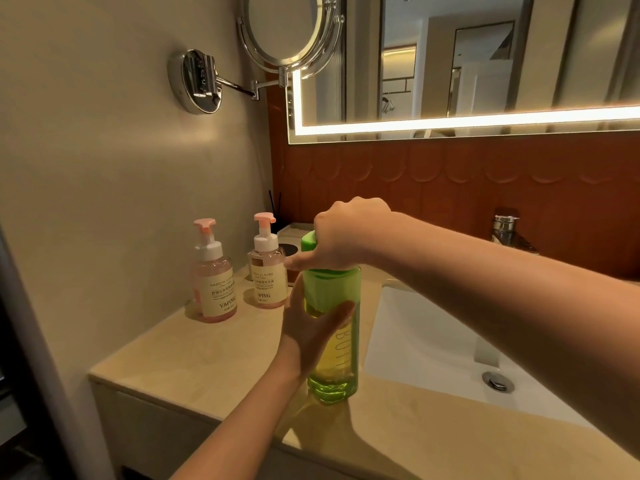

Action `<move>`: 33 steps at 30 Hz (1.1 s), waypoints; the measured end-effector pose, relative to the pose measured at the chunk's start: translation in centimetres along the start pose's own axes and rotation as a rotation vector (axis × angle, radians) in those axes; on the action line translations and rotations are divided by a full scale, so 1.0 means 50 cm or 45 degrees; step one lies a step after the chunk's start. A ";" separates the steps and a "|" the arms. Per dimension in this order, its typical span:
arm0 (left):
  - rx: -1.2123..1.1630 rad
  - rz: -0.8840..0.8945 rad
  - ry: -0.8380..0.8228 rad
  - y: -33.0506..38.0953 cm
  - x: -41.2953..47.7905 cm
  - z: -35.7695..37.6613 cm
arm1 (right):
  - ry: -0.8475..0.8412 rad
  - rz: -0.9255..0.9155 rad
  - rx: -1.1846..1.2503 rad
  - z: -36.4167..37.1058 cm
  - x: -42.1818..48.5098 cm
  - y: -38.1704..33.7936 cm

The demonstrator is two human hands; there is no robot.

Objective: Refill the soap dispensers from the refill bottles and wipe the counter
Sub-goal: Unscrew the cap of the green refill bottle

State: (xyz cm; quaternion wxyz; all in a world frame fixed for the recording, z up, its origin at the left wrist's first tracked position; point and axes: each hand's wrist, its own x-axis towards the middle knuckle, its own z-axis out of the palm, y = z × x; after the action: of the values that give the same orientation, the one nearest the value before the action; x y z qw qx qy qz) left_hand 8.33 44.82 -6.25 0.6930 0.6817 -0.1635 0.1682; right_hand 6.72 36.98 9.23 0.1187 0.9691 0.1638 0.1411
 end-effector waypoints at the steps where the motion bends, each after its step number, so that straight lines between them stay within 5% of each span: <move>1: 0.007 0.005 0.003 -0.001 0.000 -0.001 | 0.000 -0.017 0.023 -0.001 0.003 0.000; 14: -0.084 0.034 -0.056 -0.001 0.004 -0.007 | -0.280 -0.219 0.478 -0.034 0.009 0.037; 21: -0.160 -0.020 -0.113 -0.001 0.016 -0.014 | -0.159 -0.251 0.673 -0.065 -0.003 0.095; 33: 0.055 0.018 0.124 -0.028 0.094 -0.010 | 0.052 -0.009 1.123 0.085 -0.021 0.174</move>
State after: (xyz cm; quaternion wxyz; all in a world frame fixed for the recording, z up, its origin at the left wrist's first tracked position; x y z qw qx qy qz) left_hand 13.14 45.33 -5.36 0.6841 0.6863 -0.1309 0.2095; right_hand 9.56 27.82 7.42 -0.3091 0.9235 0.2138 0.0765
